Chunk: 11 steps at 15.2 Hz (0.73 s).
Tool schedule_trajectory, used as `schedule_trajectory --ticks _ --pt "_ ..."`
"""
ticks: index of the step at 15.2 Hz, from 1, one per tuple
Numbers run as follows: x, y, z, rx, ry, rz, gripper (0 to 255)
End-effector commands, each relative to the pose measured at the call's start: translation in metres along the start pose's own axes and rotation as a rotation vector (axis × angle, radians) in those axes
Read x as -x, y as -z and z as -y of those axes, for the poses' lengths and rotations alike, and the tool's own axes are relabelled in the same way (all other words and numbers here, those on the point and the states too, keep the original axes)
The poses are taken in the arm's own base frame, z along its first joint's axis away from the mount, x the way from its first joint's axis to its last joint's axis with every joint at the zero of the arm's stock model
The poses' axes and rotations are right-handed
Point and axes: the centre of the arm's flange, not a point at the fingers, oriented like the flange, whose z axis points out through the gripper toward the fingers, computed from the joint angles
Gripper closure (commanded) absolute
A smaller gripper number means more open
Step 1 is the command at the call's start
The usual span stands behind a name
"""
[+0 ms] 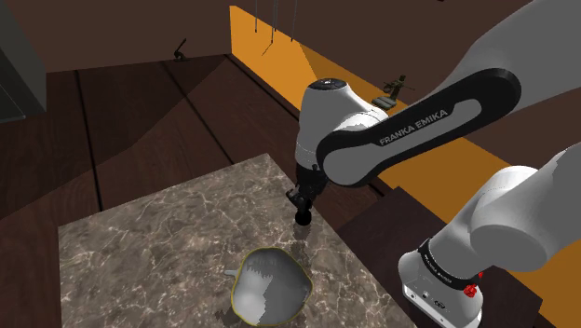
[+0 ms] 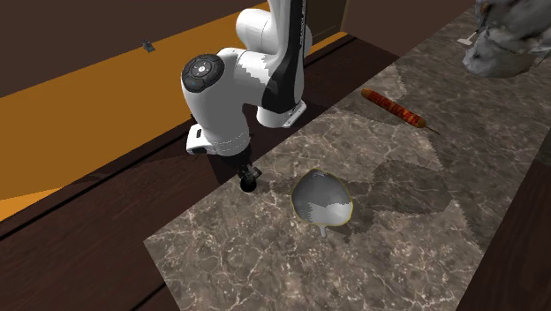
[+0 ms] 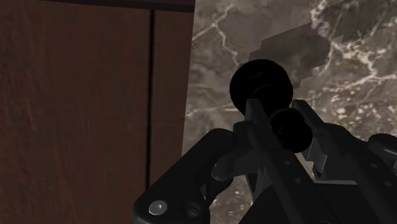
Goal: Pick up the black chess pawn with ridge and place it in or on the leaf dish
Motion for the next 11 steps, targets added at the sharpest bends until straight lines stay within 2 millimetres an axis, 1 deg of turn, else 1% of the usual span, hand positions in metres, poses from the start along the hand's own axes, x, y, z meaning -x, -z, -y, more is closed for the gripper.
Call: schedule_trajectory --ticks 1,11 --pt "0.001 0.005 0.000 0.000 0.000 0.002 255" --pt "0.006 0.057 0.001 0.001 0.000 0.002 255"
